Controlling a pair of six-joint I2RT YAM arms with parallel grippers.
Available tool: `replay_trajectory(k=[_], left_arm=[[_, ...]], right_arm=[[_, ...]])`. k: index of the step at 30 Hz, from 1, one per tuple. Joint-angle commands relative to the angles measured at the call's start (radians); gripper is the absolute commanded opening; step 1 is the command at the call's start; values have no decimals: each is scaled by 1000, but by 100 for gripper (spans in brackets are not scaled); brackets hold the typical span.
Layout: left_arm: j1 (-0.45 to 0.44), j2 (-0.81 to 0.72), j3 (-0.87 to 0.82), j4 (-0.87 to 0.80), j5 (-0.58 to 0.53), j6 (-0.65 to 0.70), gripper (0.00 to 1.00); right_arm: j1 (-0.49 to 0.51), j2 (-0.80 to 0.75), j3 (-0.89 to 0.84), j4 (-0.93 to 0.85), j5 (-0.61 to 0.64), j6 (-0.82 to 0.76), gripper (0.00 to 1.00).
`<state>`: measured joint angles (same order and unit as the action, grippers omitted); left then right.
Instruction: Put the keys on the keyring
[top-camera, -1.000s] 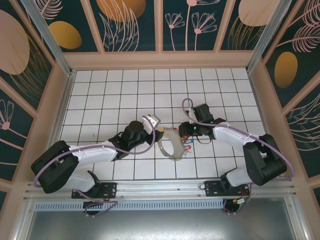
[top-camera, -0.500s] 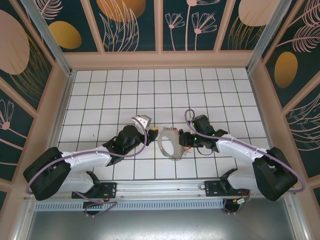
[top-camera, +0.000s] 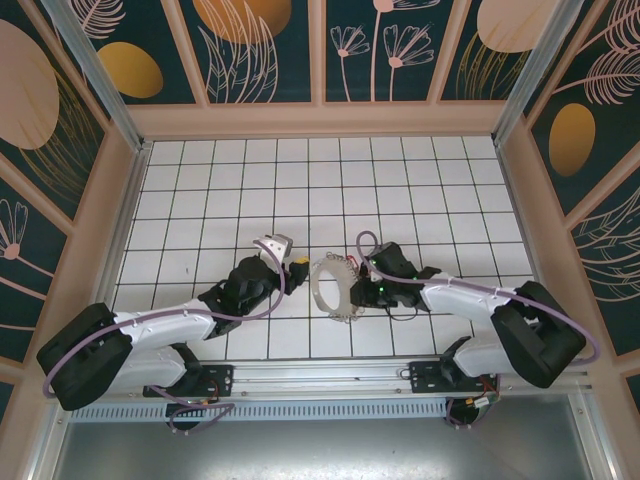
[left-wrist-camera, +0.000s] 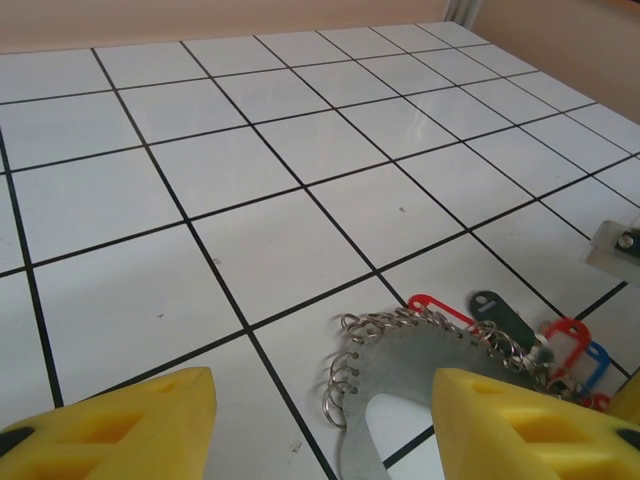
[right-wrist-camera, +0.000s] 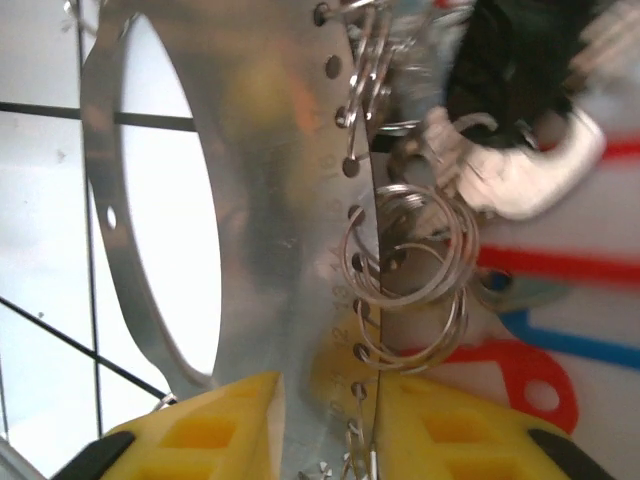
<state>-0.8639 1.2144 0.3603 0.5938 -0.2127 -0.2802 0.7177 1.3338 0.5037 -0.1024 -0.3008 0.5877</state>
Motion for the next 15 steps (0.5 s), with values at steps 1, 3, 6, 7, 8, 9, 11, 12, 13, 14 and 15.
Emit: replay_trajectory(k=[1, 3, 6, 7, 8, 9, 11, 12, 13, 14, 15], left_arm=[[4, -10, 6, -19, -46, -23, 59], [3, -9, 10, -35, -62, -26, 60], [3, -10, 9, -52, -98, -52, 62], [4, -9, 10, -59, -107, -53, 63], [5, -7, 11, -67, -117, -58, 64], [6, -5, 12, -74, -130, -65, 66], [7, -2, 16, -88, -155, -76, 69], [7, 0, 15, -89, -164, -81, 71], [8, 2, 14, -88, -173, -86, 72], [10, 6, 14, -88, -177, -91, 73], [12, 9, 15, -89, -178, -93, 73]], right_arm=[[19, 51, 54, 122, -57, 68, 26], [23, 91, 79, 166, -65, 97, 26], [32, 162, 131, 232, -112, 109, 27], [36, 189, 156, 244, -123, 105, 27], [40, 218, 183, 248, -126, 100, 27], [43, 238, 202, 249, -128, 97, 27], [45, 277, 237, 276, -149, 88, 27], [45, 289, 251, 280, -152, 82, 28], [45, 299, 268, 272, -142, 76, 29], [47, 299, 280, 260, -127, 69, 30], [45, 292, 289, 242, -110, 55, 30]])
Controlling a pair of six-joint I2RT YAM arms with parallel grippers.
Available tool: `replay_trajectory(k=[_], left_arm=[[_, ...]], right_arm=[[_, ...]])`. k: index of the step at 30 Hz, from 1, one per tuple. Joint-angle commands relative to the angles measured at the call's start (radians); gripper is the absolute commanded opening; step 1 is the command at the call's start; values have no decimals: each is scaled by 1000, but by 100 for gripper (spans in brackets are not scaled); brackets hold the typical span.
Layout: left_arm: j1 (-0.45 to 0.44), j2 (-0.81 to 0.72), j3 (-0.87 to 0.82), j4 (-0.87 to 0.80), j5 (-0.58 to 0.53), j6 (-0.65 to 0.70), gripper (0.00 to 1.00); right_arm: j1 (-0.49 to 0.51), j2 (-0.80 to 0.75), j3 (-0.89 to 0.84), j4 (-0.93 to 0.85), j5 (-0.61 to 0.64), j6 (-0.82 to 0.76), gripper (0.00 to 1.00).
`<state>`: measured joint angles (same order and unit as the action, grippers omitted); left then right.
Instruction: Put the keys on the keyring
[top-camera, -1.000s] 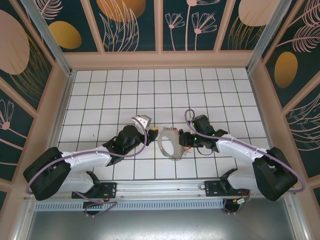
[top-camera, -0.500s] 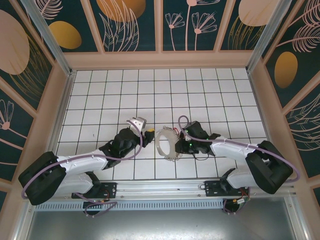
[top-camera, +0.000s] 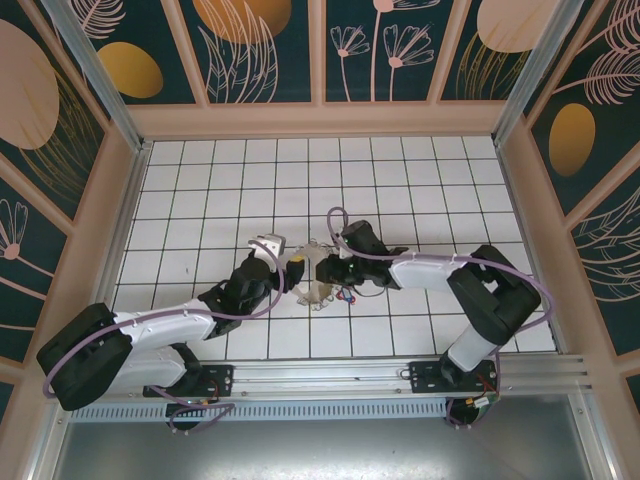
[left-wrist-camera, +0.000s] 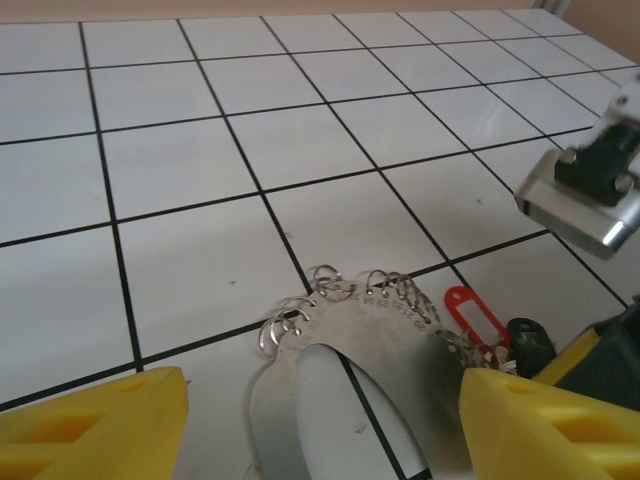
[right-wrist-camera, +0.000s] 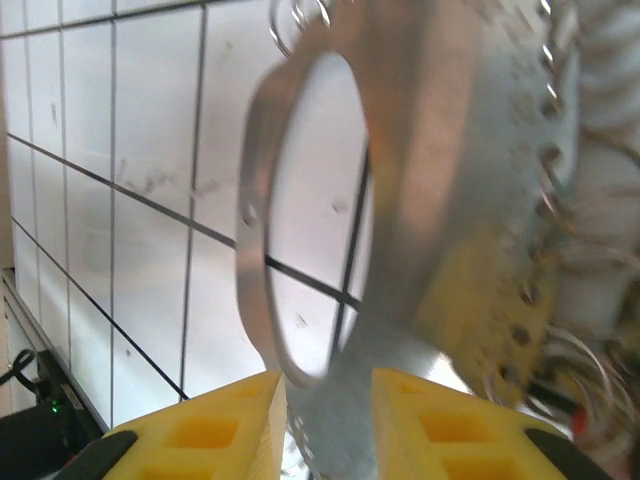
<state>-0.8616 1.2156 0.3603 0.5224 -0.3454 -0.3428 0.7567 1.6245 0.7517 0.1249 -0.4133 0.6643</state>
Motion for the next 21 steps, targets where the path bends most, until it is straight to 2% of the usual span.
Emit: replay_trajectory(k=[1, 8, 13, 17, 21], left_arm=[[11, 10, 18, -21, -46, -31, 74], [53, 14, 11, -2, -42, -49, 86], [127, 4, 5, 0, 1, -76, 89], [170, -7, -4, -8, 7, -101, 93], [198, -5, -13, -7, -5, -115, 96]], right_arm=[[7, -19, 51, -25, 46, -44, 30], [0, -232, 75, -248, 511, -231, 33], [-30, -382, 24, -211, 770, -320, 35], [-90, -479, -46, -166, 879, -347, 37], [-203, -538, -108, -121, 898, -350, 38]])
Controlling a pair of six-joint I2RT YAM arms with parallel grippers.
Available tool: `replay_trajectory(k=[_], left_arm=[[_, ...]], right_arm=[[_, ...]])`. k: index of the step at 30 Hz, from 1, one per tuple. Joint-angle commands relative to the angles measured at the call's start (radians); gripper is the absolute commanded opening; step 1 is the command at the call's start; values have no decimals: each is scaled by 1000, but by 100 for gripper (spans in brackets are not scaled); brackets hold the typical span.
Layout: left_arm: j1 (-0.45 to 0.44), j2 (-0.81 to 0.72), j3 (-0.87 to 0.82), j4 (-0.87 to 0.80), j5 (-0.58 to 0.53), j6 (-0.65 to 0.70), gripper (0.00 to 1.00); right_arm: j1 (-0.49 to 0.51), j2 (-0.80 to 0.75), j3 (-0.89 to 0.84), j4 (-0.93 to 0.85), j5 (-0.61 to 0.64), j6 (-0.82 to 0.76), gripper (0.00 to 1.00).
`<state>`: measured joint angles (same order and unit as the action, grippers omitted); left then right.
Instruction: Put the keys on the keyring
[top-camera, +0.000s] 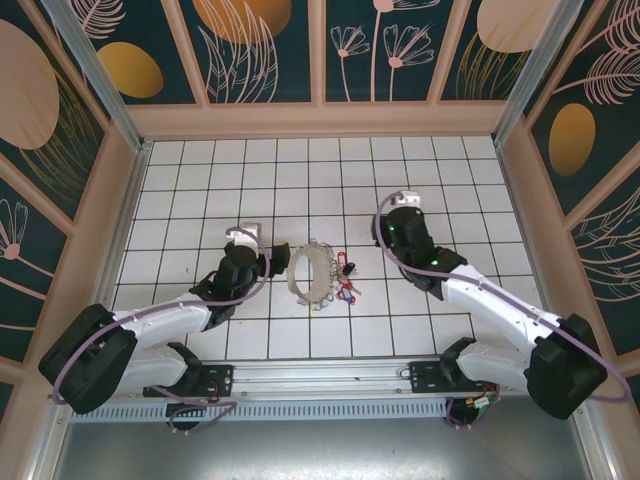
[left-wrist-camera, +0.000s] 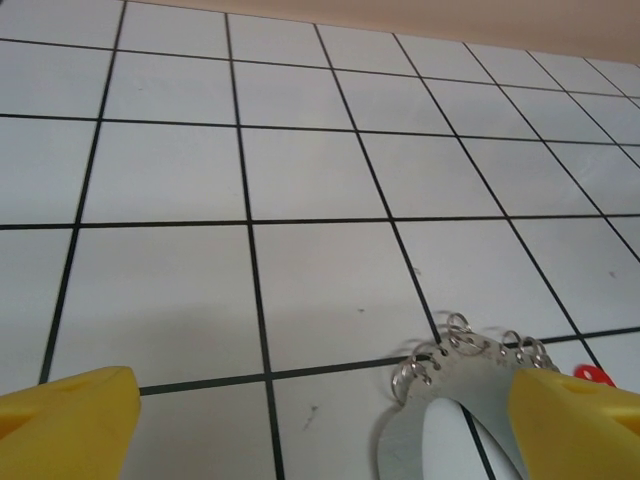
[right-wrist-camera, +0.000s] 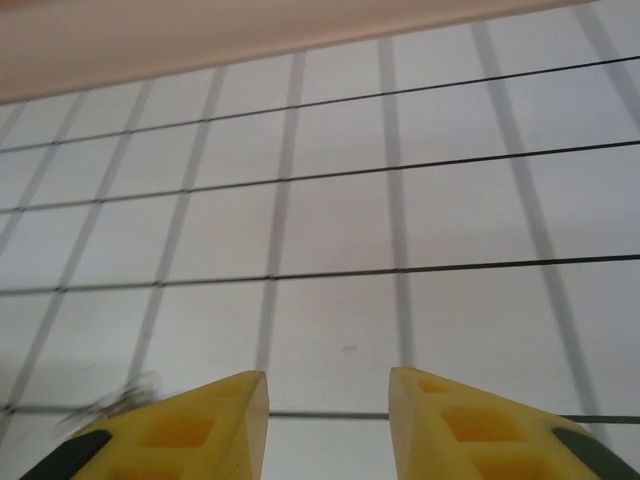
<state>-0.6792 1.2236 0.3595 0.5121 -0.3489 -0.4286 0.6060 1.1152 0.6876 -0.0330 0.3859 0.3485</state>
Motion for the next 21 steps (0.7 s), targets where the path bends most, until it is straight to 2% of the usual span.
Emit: replay_trajectory(k=[1, 4, 8, 10, 12, 16, 19, 21], left_arm=[[22, -12, -9, -1, -7, -27, 97], [51, -15, 5, -18, -28, -1, 98], [113, -23, 26, -33, -36, 44, 99], [154, -26, 42, -41, -38, 72, 98], [191, -27, 61, -48, -41, 101, 99], [266, -27, 85, -42, -49, 159, 98], [329, -24, 98, -23, -37, 190, 99], [350, -27, 125, -44, -103, 218, 98]], right_arm=[[-83, -44, -65, 58, 120, -31, 38], [-166, -87, -125, 125, 188, -32, 49], [-302, -105, -181, 193, 189, -9, 55], [-364, -105, -209, 255, 144, -27, 57], [-403, -105, -263, 368, 62, -116, 57], [-443, -75, -381, 611, 21, -239, 58], [-493, -5, -422, 727, -46, -255, 59], [-519, 59, -436, 804, -93, -269, 59]])
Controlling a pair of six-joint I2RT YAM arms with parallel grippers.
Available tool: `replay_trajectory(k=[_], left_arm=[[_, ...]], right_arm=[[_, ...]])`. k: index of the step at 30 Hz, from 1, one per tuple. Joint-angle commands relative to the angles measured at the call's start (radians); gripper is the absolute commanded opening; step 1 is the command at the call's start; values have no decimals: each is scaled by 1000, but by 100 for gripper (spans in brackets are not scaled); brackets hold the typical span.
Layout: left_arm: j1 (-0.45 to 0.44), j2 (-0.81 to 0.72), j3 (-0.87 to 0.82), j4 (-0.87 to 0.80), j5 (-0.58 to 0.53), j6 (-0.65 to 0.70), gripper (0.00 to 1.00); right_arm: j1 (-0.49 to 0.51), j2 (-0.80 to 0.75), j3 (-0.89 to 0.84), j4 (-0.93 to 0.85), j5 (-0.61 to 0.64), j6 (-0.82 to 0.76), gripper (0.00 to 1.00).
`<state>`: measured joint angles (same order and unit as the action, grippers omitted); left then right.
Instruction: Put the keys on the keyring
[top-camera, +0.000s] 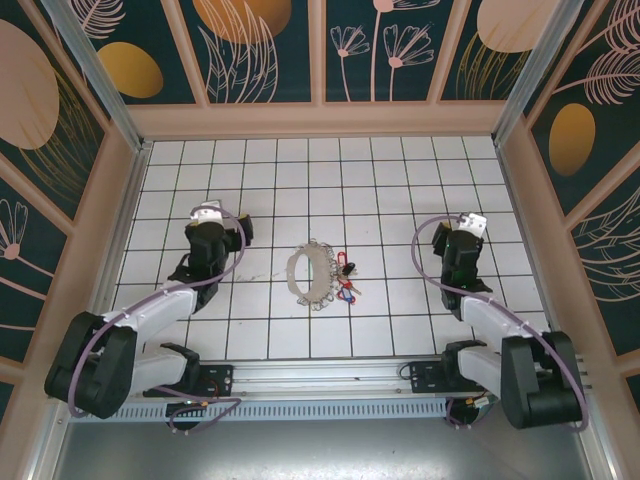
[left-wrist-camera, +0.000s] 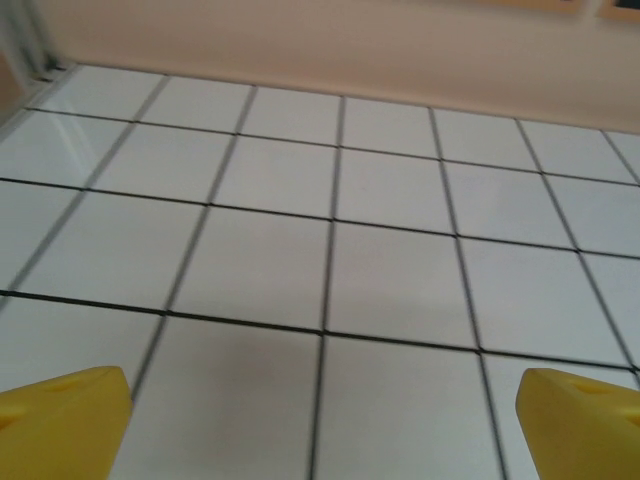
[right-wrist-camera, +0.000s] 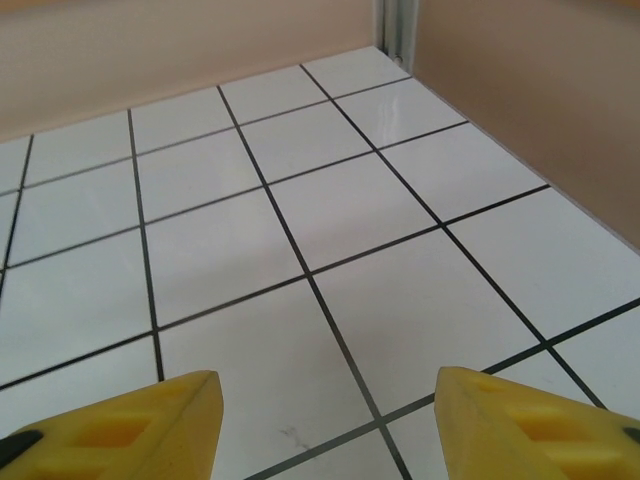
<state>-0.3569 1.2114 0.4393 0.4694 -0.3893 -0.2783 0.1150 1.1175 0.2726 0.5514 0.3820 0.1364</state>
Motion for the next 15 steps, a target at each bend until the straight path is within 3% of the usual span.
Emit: replay_trajectory(k=[1, 8, 12, 15], left_arm=[[43, -21, 47, 5, -63, 75, 99], [142, 20, -6, 169, -60, 181, 99], [163, 68, -99, 390, -31, 302, 99], [197, 125, -113, 468, -1, 299, 99]], right_arm=[[-32, 93, -24, 261, -106, -75, 59], [-48, 280, -25, 546, -219, -180, 58], [-94, 361, -24, 619, -297, -153, 57], [-106, 436, -111, 864, -373, -168, 59]])
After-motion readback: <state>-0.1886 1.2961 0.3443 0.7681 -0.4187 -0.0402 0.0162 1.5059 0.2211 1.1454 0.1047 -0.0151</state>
